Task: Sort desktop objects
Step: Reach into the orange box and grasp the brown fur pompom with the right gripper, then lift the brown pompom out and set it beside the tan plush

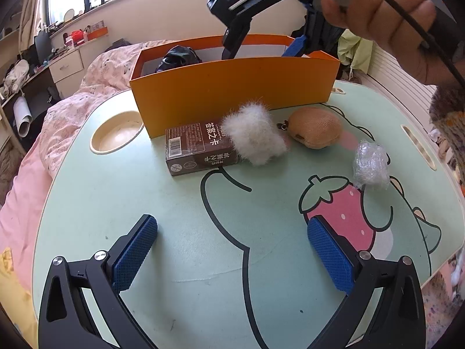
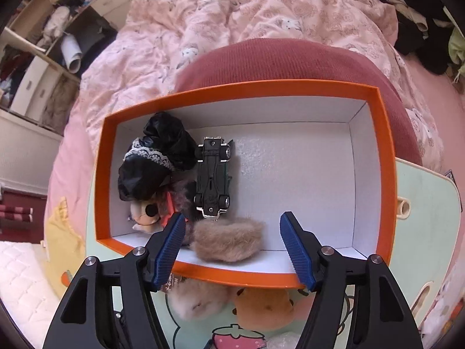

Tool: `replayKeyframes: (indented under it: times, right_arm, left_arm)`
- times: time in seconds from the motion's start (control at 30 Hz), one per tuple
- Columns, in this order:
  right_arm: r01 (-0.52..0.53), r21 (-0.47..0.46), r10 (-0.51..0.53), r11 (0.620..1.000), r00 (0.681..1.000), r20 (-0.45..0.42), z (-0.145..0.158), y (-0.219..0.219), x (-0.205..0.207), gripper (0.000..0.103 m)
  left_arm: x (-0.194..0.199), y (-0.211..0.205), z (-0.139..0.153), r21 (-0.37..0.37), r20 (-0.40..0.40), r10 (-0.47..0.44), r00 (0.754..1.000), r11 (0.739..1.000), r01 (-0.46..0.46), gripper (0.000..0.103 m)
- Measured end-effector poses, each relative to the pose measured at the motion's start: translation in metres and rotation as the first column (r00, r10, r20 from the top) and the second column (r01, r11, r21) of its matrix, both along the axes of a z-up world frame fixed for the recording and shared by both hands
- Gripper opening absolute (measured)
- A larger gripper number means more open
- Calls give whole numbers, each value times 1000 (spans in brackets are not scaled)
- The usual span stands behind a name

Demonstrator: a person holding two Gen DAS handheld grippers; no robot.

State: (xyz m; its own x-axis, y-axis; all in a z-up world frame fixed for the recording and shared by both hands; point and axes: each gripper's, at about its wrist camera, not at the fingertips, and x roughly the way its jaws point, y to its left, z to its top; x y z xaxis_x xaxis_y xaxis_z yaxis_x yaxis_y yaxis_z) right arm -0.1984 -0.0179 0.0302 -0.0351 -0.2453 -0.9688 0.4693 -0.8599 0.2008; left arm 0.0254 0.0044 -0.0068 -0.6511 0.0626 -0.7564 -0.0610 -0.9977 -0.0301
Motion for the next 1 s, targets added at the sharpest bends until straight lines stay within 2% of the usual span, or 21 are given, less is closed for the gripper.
replayKeyframes:
  times: [0.1, 0.17, 0.27, 0.3, 0.37, 0.47, 0.63, 0.77, 0.87, 1.0]
  right_arm:
    - [-23, 36, 18, 999, 990, 136, -24, -5, -3, 62]
    - [-22, 0, 22, 1000, 982, 190, -30, -4, -7, 61]
    - [7, -75, 14, 997, 960, 281, -33, 3, -15, 38]
    - [23, -73, -1, 997, 958, 285, -33, 7, -17, 38]
    - [46, -63, -28, 997, 963, 267, -31, 12, -18, 38]
    - [88, -99, -61, 991, 967, 249, -23, 25, -21, 38]
    - [106, -225, -89, 969, 993, 83, 38, 56, -12, 38]
    - [32, -280, -57, 959, 995, -81, 78, 86, 31, 38]
    - [9, -271, -45, 963, 991, -129, 71, 109, 61, 38]
    - [34, -277, -56, 960, 996, -71, 28, 131, 73, 38]
  left_arm:
    - [0, 0, 0, 1, 1, 0, 1000, 1000, 0, 103]
    - [-1, -1, 0, 5, 2, 0, 1000, 1000, 0, 103]
    - [-1, -1, 0, 2, 1, -1, 1000, 1000, 1, 103]
    - [-2, -1, -1, 2, 1, -2, 1000, 1000, 2, 103]
    - [-2, -2, -1, 4, 2, -2, 1000, 1000, 2, 103]
    - [-2, -3, -1, 3, 1, -3, 1000, 1000, 3, 103]
    - [-2, -3, -2, 3, 0, -3, 1000, 1000, 3, 103]
    - [-2, -3, -2, 3, 0, -3, 1000, 1000, 3, 103]
    - [-2, -3, -2, 4, 0, -2, 1000, 1000, 2, 103]
    - [-3, -2, -1, 0, 0, -1, 1000, 1000, 1, 103]
